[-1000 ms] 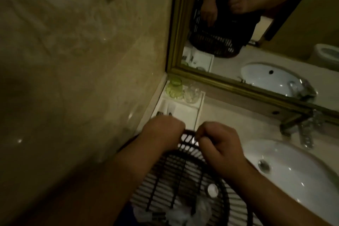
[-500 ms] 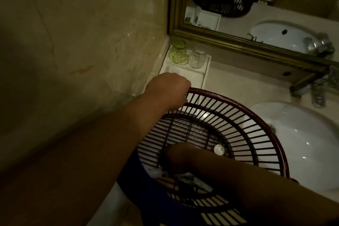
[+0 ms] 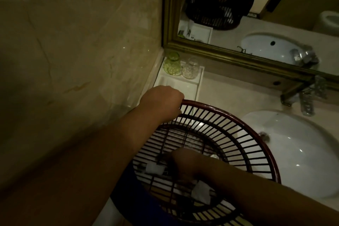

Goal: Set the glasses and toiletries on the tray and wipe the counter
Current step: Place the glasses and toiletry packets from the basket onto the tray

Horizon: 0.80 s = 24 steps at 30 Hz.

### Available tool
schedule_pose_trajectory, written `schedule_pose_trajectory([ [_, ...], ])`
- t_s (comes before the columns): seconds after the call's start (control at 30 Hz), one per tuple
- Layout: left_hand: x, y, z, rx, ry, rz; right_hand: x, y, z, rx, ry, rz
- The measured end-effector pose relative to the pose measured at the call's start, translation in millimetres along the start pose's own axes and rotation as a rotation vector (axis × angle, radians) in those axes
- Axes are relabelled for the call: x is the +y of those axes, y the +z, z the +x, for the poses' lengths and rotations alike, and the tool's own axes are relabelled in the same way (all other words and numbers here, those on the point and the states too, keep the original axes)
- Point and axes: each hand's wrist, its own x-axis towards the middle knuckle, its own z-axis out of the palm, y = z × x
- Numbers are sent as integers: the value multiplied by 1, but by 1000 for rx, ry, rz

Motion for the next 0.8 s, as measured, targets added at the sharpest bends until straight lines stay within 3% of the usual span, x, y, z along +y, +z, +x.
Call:
schedule_pose_trajectory([
  [0.17,1,0,0,-8,-21,13,2,-35,-52,348,33,237],
  [0.4,5,0,2,-88,-47,121,-9,-60,-109,669,129,577],
  [0.63,0,-2,2,-95,-43,72,-16,-83,-129,731,111,571],
  [0.8,1,3,2,1,-80,34,-18,-105,-137,950,-4,564],
])
